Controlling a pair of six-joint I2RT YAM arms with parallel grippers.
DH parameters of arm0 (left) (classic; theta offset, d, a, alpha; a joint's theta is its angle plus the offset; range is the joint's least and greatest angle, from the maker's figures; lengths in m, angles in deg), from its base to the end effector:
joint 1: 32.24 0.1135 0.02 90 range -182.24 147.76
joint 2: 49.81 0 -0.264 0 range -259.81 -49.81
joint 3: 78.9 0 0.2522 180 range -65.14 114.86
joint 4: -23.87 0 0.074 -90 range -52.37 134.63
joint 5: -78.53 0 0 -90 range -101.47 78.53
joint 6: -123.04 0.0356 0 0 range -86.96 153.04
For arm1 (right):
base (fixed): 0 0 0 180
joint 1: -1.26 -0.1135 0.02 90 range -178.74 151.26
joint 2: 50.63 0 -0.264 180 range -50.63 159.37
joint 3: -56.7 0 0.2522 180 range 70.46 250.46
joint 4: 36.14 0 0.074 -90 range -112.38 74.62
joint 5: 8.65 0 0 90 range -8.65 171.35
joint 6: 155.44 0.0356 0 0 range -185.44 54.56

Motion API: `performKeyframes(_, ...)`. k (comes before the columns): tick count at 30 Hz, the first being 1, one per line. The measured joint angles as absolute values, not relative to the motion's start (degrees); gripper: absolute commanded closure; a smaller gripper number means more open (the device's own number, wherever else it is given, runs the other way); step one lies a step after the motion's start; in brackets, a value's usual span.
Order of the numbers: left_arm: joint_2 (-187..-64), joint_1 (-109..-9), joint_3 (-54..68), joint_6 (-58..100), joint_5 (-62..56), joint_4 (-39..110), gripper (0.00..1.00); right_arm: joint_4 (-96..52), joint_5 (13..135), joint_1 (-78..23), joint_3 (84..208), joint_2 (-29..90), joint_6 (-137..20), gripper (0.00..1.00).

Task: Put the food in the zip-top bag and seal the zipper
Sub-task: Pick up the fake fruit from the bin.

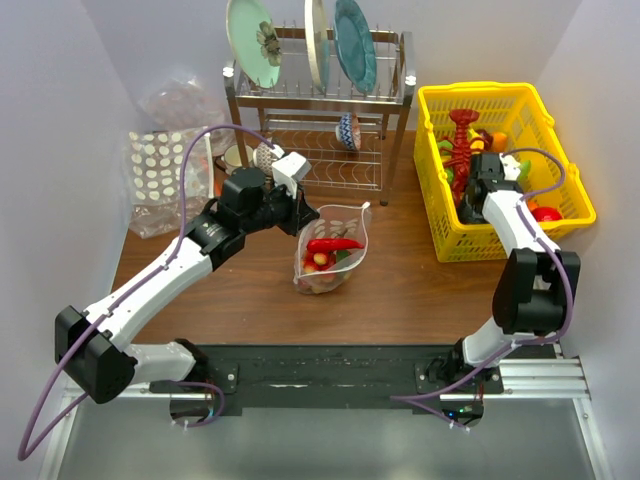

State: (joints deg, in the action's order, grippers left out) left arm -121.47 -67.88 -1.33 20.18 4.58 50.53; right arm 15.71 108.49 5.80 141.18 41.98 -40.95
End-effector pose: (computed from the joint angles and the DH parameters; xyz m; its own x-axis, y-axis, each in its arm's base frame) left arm 0.2291 -0.1764 0.3517 -0.4521 0.0610 -0.8899 0.6867 0.6605 -0.3036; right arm 0.3322 -0.0427 0.2501 -0.6620 0.4226 -0.6190 0.6289 0.7624 -0.1520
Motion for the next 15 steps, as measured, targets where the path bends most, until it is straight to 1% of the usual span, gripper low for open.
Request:
performKeyframes(2,-121.5,-67.9,-1.3,20.2,4.6,50.5,1.0,15.4,108.8,5.8,140.9,41.6,-40.6,0.44)
performKeyframes(3,-121.5,-67.9,-1.3,20.2,4.6,50.5,1.0,15.0,108.8,5.8,140.5,41.1,-40.5,0.45)
performKeyframes(4,-121.5,-67.9,-1.3,20.2,4.6,50.5,1.0,14.4,108.8,5.8,140.2,40.4,-40.4,0.48)
performKeyframes(6,-121.5,-67.9,-1.3,20.2,4.6,50.5,1.0,12.9,108.8,5.8,139.5,38.0,-40.4,0.49)
performKeyframes(12,-121.5,-67.8,-1.4,20.2,4.6,50.5,1.0,9.2,107.7,5.8,139.4,29.2,-41.0,0.49)
performKeyframes(15,-121.5,-67.5,-2.0,20.2,4.6,50.2,1.0,9.1,107.2,5.8,140.0,27.3,-41.1,0.49)
